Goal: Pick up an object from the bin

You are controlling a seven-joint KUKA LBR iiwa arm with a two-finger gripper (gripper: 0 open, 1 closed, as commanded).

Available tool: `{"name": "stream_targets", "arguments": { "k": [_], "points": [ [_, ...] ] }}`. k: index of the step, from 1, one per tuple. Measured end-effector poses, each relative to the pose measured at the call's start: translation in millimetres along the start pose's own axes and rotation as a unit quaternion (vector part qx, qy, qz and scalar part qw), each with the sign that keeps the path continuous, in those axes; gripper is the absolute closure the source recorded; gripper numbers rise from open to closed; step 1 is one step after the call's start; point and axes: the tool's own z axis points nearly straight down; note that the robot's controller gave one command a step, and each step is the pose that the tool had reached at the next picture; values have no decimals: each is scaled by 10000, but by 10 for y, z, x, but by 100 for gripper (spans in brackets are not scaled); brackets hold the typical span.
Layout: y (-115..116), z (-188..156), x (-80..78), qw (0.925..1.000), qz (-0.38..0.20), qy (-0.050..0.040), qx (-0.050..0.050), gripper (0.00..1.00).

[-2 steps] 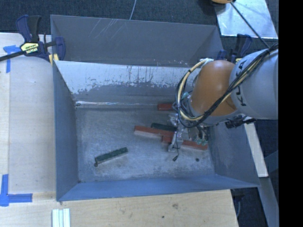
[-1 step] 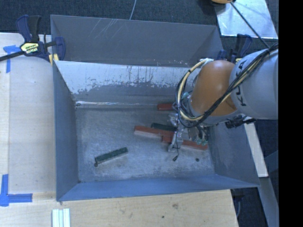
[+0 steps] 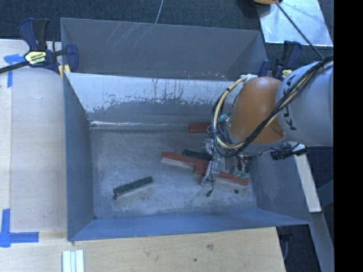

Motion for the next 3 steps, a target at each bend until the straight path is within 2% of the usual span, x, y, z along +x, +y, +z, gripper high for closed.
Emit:
{"name": "stream_targets", "arguments": {
  "k": [1,2,3],
  "points": [
    [-20,-31,-18,9970,-780,33,5,100],
    [-70,-104,-75,9628,-2702,25,-5,0],
    [-84,-125,-94,9614,-2751,24,-8,100]
  ]
}}
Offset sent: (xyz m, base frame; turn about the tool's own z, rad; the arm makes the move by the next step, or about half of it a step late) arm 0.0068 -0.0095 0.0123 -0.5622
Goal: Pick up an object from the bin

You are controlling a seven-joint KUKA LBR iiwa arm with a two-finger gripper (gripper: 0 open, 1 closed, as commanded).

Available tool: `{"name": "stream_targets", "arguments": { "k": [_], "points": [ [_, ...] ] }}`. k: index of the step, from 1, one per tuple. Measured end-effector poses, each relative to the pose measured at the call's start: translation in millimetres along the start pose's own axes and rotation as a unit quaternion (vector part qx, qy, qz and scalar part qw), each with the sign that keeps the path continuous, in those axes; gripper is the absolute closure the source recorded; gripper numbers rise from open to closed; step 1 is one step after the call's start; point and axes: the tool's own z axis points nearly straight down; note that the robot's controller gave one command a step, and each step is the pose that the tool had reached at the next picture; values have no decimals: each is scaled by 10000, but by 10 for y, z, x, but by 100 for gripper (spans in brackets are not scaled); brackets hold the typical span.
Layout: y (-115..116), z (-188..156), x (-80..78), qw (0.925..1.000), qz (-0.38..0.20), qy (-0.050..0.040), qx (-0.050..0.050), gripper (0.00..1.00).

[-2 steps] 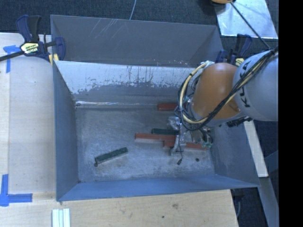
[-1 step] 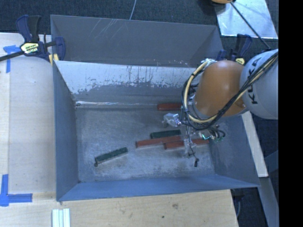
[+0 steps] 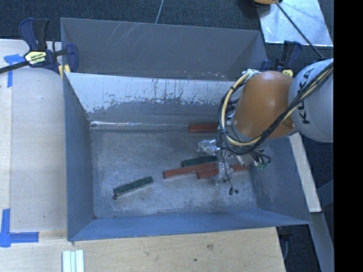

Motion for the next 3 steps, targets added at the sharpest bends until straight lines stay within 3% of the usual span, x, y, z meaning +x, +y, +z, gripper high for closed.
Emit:
{"name": "stream_targets", "arguments": {
  "k": [1,2,3],
  "points": [
    [0,0,0,10000,2,0,0,100],
    [-94,-542,216,10000,54,32,-13,100],
    [195,-1711,-417,10000,-38,20,-7,100]
  ]
}}
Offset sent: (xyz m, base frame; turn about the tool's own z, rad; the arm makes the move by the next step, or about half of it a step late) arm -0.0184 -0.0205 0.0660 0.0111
